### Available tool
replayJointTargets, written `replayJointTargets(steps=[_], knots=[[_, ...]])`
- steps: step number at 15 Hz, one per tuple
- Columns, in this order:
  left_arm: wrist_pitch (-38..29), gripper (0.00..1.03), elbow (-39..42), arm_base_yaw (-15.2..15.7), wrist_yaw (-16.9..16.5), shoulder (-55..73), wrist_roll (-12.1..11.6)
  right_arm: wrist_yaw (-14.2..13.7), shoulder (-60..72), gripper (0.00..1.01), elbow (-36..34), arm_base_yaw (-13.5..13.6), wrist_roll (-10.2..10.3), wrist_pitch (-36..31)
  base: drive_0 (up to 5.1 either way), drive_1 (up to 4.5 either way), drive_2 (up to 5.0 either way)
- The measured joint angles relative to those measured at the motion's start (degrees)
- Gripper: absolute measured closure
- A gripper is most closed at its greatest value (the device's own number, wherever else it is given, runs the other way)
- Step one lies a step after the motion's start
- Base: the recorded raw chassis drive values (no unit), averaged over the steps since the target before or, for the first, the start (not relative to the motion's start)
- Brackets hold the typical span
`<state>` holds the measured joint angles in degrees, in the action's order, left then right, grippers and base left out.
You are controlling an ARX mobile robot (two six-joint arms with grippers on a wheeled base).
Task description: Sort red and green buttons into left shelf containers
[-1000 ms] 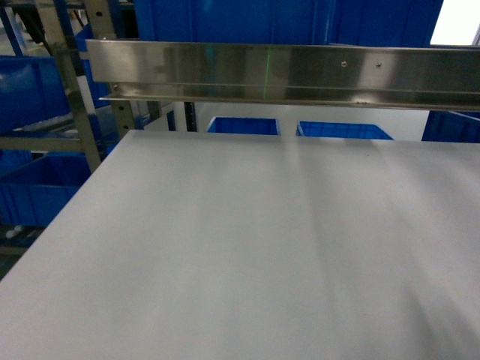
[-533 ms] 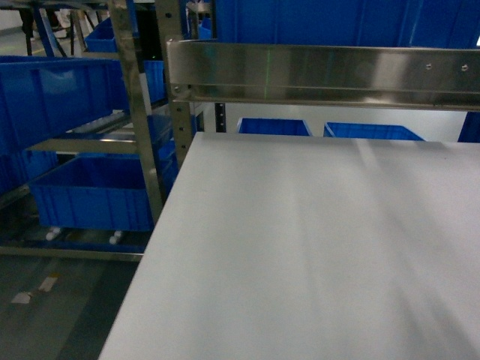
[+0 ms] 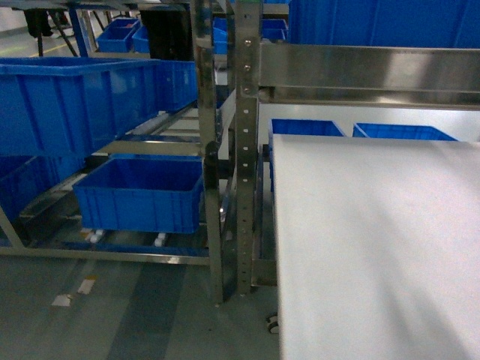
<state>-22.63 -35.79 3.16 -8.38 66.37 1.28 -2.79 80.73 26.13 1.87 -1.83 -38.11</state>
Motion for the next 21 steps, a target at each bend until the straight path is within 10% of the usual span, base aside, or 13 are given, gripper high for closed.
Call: replayJointTargets(steps=[21], knots=[[-0.11,0.76,0.0,0.0,-0.13,0.0,0.0,0.0,-0.2,0.75,0.0,0.02,-0.17,-0.15,-4.9,2.8,2.0]])
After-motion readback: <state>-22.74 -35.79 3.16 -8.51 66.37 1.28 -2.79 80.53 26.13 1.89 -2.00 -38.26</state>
